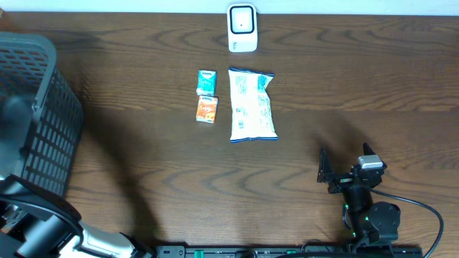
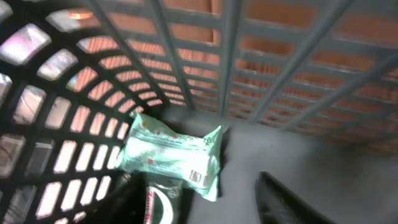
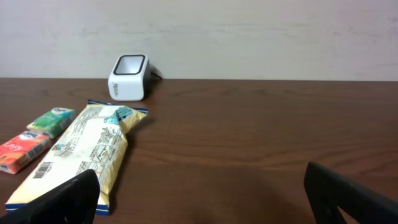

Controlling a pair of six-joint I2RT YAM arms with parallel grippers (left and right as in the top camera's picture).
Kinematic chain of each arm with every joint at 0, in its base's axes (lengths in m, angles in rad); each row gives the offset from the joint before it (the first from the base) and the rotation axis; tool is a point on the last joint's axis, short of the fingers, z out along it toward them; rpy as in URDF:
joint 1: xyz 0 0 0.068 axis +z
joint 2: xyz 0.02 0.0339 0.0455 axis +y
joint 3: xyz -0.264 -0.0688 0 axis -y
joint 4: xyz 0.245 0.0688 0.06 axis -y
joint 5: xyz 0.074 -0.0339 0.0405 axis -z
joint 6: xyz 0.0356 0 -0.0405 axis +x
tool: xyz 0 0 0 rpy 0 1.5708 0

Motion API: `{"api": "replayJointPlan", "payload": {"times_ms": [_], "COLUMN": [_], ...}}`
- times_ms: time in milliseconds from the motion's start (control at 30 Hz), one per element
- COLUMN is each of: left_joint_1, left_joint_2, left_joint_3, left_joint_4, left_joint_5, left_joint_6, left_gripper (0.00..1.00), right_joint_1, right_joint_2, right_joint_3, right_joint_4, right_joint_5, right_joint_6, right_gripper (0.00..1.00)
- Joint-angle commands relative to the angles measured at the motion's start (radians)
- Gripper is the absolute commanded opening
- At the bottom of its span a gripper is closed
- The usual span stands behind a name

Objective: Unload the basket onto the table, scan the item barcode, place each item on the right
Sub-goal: 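Grasp the mint-green pouch in the basket with the left gripper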

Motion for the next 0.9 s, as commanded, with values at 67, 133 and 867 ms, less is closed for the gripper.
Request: {"api": "replayJointPlan", "payload": {"times_ms": [67,133,867], "left_joint_1": [-0.002,-0.002,0.002], "left_joint_2": [0.077,0.105,0.246], "left_joint_3": [-0.047,-0.068,-0.111], "left_joint_4": [0.002,0.009,0.081], "left_joint_5": [0.002,0.003,-0.117], "left_joint_6": [0.105,0.103,0.020], "left_gripper": [0.78,0.79,0.79], "right_joint_1": [-0.006,-0.006,-0.006], "right_joint_2": [-0.002,-0.002,-0.002], "right_joint_3": [-0.002,-0.002,-0.002], "right_joint_4": [-0.004,-0.004,-0.004], "right_joint_5": [0.005,0.005,0.005], "right_joint_6": [0.010,0.010,0.010], "right_gripper": [0.99,0.99,0.99]}}
